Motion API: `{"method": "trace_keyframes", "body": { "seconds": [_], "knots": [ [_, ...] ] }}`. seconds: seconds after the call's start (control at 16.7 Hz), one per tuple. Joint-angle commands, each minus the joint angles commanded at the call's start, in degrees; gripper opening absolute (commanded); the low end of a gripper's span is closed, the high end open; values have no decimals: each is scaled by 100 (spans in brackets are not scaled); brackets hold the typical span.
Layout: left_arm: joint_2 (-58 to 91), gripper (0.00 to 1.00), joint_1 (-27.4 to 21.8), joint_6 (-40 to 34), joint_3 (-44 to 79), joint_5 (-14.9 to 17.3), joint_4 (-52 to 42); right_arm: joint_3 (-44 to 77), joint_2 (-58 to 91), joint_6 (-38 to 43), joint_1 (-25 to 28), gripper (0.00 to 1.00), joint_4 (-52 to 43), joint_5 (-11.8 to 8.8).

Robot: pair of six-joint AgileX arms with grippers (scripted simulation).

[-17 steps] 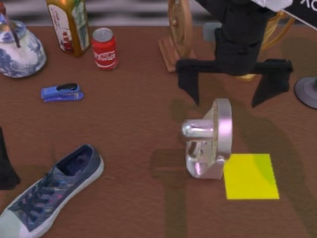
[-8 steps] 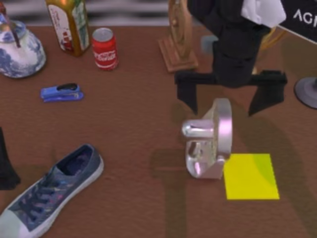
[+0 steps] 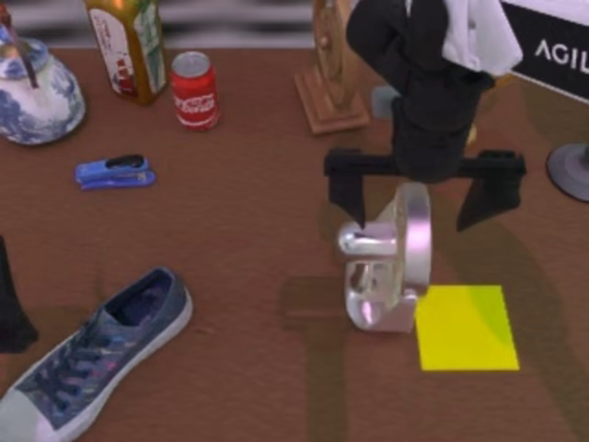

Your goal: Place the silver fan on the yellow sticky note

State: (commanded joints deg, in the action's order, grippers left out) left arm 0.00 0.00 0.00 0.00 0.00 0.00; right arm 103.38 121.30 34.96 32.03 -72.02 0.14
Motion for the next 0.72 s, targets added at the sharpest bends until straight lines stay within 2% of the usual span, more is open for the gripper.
{"method": "trace_keyframes", "body": {
  "seconds": [0.72],
  "knots": [
    [0,100,0,0,0,0,0,0,0,0,0,2,0,0]
  ]
}}
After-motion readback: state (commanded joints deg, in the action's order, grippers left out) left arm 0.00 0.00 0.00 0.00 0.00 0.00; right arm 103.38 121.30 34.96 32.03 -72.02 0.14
